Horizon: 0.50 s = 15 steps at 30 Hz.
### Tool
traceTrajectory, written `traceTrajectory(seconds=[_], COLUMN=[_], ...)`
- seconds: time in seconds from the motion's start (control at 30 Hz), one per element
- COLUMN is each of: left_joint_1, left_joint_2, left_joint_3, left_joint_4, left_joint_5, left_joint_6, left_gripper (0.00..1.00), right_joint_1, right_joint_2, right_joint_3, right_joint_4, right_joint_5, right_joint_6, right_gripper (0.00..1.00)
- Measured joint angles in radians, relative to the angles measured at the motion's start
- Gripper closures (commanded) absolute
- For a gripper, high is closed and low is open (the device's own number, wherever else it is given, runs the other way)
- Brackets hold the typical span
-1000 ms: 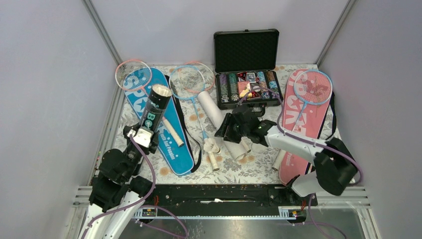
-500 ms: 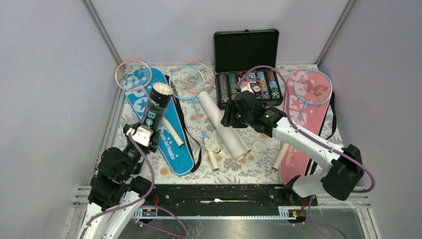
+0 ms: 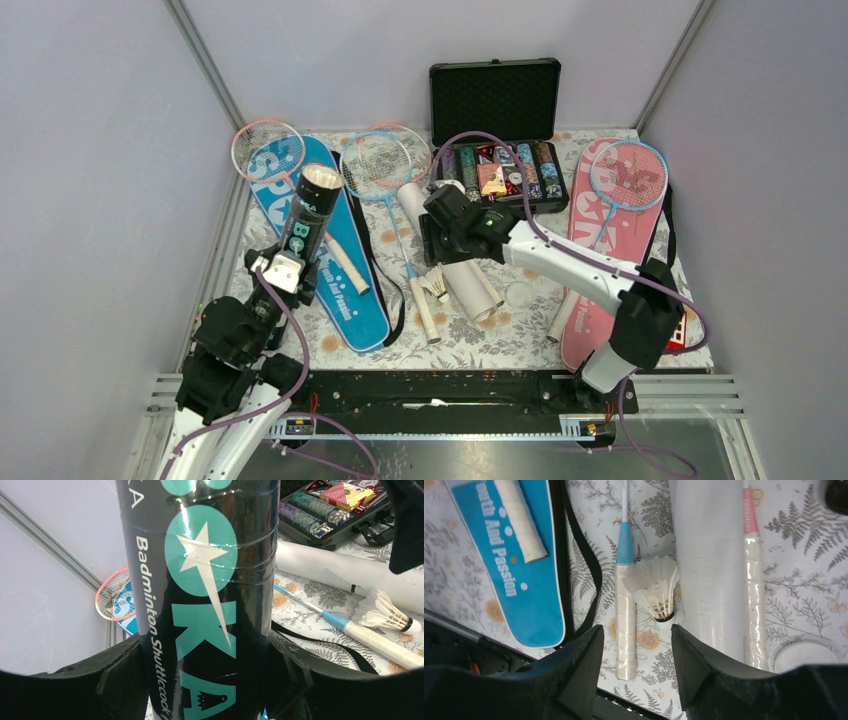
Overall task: Pack up the badminton gear
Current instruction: Pick up the shuttlecock at the center of the board.
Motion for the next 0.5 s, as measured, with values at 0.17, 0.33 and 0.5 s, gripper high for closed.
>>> traceTrajectory(seconds=[0.17,0.33,0.5], left_joint_1=[0.0,0.0,0.0], left_joint_2=[-0.013,-0.014,-0.023], left_joint_3=[0.031,0.074,0.09], left_joint_4=[-0.001,-0.002,-0.021], left_joint_5=[-0.005,0.008,0.029], left_joint_6=[0.02,0.038,0.046], left_gripper=[0.75,0.75,0.75], right_joint_1=[-0.001,-0.001,-0.002], right_joint_2=[0.058,0.192,0.33], right_joint_3=[0.014,0.188,0.354], right_joint_4=[0.036,-0.055,-0.17], right_joint_5=[-0.146,-0.27,-0.366], right_joint_6=[-0.209,-0.523,-0.731], right_gripper=[0.35,0.34,0.34])
